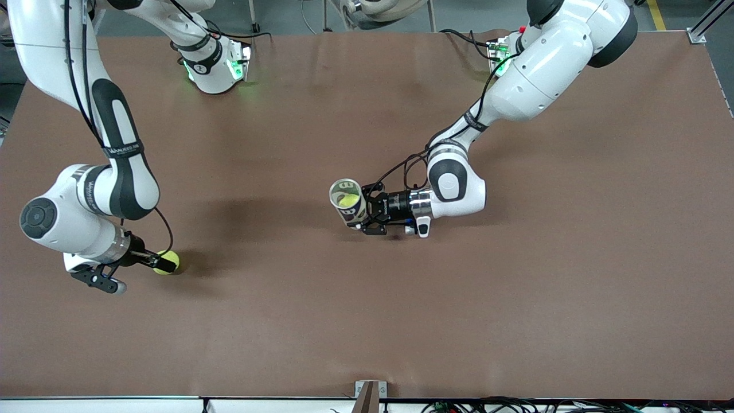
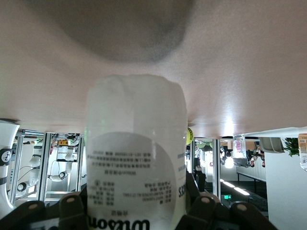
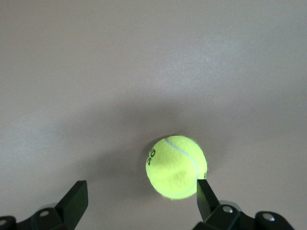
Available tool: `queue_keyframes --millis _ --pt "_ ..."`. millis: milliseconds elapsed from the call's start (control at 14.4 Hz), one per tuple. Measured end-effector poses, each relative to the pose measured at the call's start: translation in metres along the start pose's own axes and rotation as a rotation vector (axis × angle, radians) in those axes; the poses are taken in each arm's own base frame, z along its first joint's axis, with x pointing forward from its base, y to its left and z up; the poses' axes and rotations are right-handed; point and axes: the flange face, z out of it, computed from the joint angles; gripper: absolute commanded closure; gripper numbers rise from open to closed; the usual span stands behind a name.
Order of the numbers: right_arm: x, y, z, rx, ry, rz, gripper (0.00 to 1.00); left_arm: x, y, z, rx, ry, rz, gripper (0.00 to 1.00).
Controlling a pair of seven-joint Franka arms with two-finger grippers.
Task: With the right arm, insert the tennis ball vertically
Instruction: 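Move the right gripper to the second tennis ball and grasp it, then carry the second ball to the tube opening with the right gripper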
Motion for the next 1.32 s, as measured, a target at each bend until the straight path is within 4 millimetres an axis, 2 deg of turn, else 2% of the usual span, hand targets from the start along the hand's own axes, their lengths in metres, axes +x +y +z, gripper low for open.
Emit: queue_keyframes --millis 69,416,693,901,1178,1317 --pt "0.000 -0.001 0.003 0.000 0.003 -0.001 0.00 0.000 0.000 0.000 0.000 0.000 0.000 0.32" --pt "0.002 0.003 0.010 -0.002 0.011 -0.033 0.00 0.000 0.000 0.000 0.000 -0.002 0.003 0.43" --pt "0.006 0.024 0.035 -0.016 0.005 -0.051 0.00 -0.003 0.000 0.001 -0.009 -0.049 0.034 0.43" --pt "0.002 0.030 0.050 -0.020 0.014 -0.056 0.00 -0.006 0.000 0.002 -0.011 -0.089 0.039 0.43" --pt "-0.002 0.029 0.055 -0.020 0.012 -0.058 0.00 -0.009 0.001 0.002 0.001 -0.155 0.040 0.42" --pt "-0.003 0.029 0.056 -0.020 0.009 -0.058 0.00 -0.002 -0.003 0.006 0.016 -0.188 0.051 0.42"
